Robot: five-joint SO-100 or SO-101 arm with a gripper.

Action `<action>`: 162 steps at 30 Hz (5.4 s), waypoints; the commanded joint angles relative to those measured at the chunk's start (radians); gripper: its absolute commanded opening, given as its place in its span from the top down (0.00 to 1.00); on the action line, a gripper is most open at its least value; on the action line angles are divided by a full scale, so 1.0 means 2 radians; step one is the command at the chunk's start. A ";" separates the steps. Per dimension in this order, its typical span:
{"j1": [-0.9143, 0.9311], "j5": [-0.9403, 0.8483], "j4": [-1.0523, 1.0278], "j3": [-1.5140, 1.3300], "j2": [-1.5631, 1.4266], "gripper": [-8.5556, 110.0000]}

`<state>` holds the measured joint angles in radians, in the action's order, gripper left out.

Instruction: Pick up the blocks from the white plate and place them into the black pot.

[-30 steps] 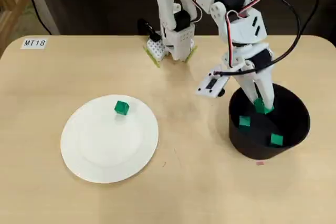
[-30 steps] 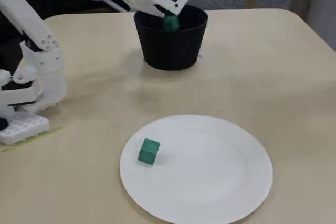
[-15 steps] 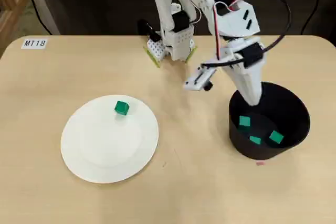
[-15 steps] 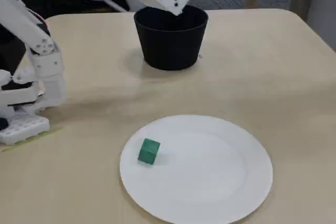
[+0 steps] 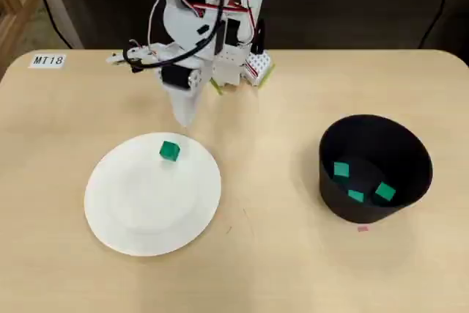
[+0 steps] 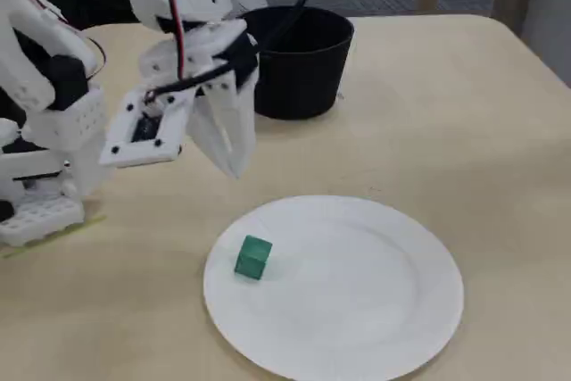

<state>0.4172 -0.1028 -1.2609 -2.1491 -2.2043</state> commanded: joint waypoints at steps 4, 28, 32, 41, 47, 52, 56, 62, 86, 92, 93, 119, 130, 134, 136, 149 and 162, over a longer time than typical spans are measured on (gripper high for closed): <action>0.018 -0.008 0.080 -0.037 -0.014 0.95; 0.093 -0.021 0.095 -0.006 0.110 0.72; 0.095 -0.022 0.072 -0.005 0.116 0.69; 0.058 -0.024 0.061 0.008 0.139 0.69; 0.058 -0.023 0.078 0.020 0.167 0.69; 0.058 -0.021 0.082 0.049 0.208 0.69; 0.054 -0.019 0.083 0.076 0.243 0.69; 0.052 -0.015 0.084 0.094 0.272 0.70; -0.035 0.039 0.171 0.150 0.213 0.95; -0.143 0.058 0.156 0.208 0.174 0.95; -0.170 0.058 0.146 0.220 0.173 0.95; -0.548 0.066 0.381 0.010 0.042 0.95; -0.548 0.044 0.375 -0.005 0.073 0.87; -0.545 0.026 0.365 -0.013 0.066 0.64; -0.543 0.024 0.364 -0.013 0.066 0.63; -0.312 -0.028 0.284 -0.023 -0.037 0.95; -0.232 0.034 0.212 -0.364 -0.522 0.95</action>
<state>-0.0445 -0.0276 -0.7977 -2.8271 -3.1738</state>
